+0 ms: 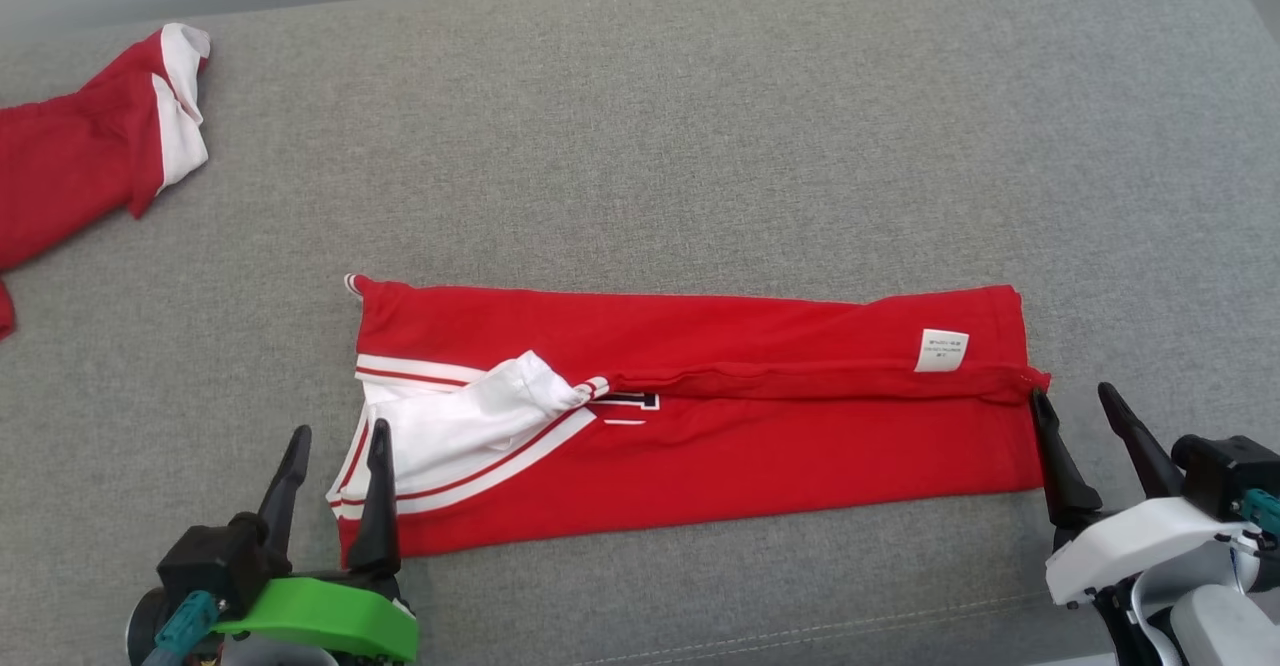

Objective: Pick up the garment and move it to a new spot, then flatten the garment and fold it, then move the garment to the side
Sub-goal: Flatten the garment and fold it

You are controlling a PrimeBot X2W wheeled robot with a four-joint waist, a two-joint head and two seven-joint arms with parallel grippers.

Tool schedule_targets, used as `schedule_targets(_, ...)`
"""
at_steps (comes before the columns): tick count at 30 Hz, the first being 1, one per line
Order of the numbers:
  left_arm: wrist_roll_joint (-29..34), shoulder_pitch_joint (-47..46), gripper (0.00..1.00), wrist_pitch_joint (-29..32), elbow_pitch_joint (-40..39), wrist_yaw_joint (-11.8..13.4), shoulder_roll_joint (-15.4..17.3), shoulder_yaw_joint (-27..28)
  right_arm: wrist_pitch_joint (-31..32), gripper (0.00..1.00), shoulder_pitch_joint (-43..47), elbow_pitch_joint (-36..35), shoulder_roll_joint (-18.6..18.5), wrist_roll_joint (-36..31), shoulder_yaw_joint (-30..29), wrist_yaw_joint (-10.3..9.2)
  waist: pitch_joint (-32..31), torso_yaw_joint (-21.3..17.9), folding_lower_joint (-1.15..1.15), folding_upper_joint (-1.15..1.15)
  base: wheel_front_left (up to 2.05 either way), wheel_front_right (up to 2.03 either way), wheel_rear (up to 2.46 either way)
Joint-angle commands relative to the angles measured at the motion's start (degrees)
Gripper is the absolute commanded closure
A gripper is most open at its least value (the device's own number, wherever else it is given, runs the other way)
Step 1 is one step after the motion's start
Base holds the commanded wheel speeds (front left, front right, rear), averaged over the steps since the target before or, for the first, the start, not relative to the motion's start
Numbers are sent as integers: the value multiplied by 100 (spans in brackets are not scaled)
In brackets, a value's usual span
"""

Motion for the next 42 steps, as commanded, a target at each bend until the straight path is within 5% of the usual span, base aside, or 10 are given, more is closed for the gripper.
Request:
schedule_targets(1,56,126,0,-28,-117,38,-17,88,-23,0,118,-60,22,-35,-83,-7,-31,-6,0,0,0,0,0)
schedule_targets(15,752,64,0,-29,-659,-141,-430,583,65,0,78,-111,180,-30,-568,-7,-313,45,0,0,0,0,0)
schedule_targets(24,981,110,0,-29,-516,-335,-688,766,667,0,-785,1059,238,108,-484,-7,-384,357,0,0,0,0,0)
schedule_targets(39,1152,296,0,-26,-426,-529,-883,999,1112,0,-933,2208,304,589,209,-4,-456,516,0,0,0,0,0)
schedule_targets(40,1165,302,0,-26,-415,-542,-892,1004,1110,15,-944,2232,306,613,268,-3,-462,506,0,0,0,0,0)
schedule_targets(42,1187,310,0,-26,-397,-566,-913,1012,1110,62,-979,2283,313,650,387,-3,-475,487,0,0,0,0,0)
